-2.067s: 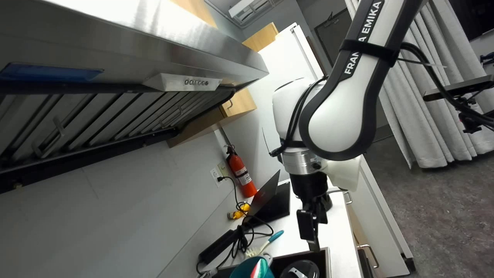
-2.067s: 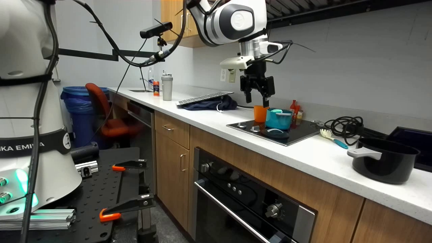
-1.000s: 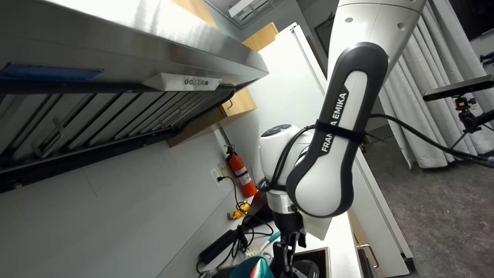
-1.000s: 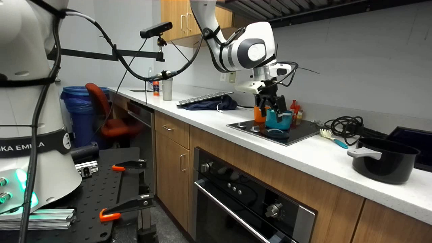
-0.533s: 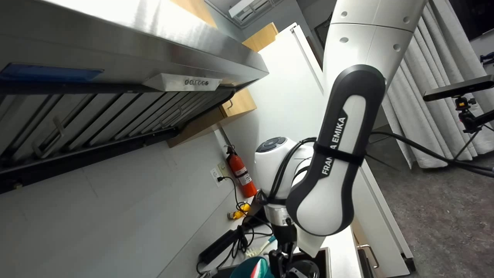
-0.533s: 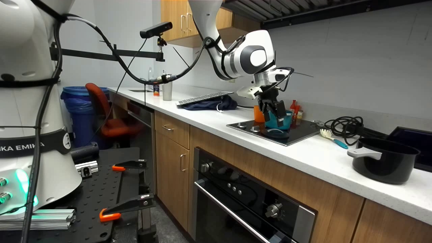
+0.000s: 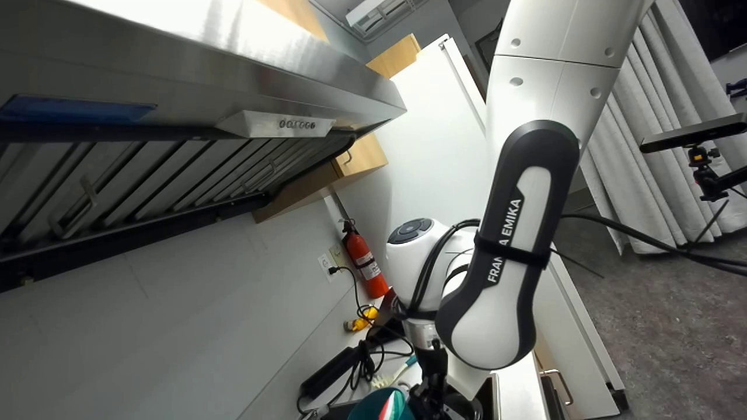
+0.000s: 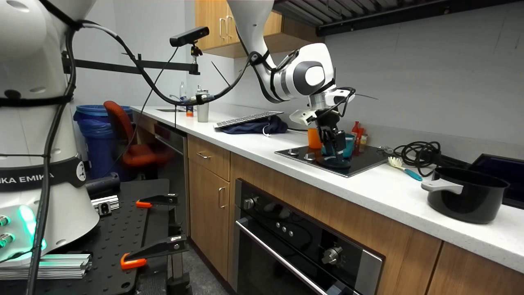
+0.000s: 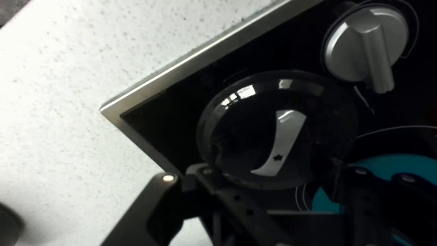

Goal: Put the lid on the stove on the pot

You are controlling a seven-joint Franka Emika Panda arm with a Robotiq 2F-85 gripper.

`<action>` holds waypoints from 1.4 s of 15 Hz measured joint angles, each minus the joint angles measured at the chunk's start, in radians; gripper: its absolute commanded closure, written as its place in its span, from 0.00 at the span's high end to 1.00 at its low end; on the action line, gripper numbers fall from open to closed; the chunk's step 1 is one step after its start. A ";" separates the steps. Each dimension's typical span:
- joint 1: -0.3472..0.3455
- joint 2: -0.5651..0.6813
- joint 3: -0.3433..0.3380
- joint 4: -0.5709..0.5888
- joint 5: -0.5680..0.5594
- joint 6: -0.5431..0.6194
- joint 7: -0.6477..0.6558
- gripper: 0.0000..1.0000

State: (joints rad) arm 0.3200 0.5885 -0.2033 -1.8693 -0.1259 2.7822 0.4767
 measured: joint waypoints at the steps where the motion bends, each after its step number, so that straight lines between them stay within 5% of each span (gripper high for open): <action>1: 0.000 0.003 -0.004 0.003 0.000 0.000 0.006 0.29; 5: 0.001 0.005 -0.020 0.006 0.000 0.000 0.019 0.01; 14: 0.032 -0.004 -0.053 0.015 -0.008 0.001 0.023 0.03; 21: 0.100 -0.062 -0.125 0.034 -0.143 0.002 0.045 0.03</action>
State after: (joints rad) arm 0.4200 0.5264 -0.3286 -1.8350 -0.2691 2.7838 0.5222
